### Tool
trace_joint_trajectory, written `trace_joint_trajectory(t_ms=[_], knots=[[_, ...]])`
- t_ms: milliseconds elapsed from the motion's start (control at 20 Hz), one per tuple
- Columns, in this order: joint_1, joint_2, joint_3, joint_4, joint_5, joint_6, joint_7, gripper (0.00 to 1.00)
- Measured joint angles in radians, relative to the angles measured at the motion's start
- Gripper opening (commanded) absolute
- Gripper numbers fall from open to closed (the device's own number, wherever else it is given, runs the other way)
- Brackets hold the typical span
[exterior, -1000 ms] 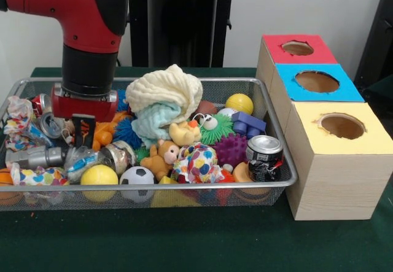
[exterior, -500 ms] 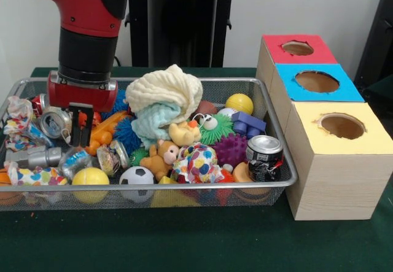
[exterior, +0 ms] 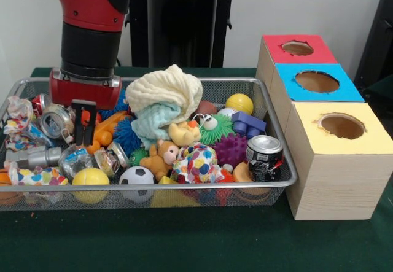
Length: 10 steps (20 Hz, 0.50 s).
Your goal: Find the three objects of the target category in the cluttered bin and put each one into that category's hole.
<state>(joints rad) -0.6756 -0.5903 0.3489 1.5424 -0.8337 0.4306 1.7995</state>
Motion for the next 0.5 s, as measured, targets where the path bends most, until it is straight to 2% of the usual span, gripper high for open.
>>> trace_joint_trajectory(t_ms=[100, 150, 500], knots=[[0.0, -0.003, 0.0, 0.006, 0.0, 0.0, 0.0, 0.0], [0.0, -0.007, 0.0, 0.013, 0.0, 0.0, 0.0, 1.0], [0.001, -0.011, 0.0, 0.018, 0.0, 0.0, 0.0, 1.0]])
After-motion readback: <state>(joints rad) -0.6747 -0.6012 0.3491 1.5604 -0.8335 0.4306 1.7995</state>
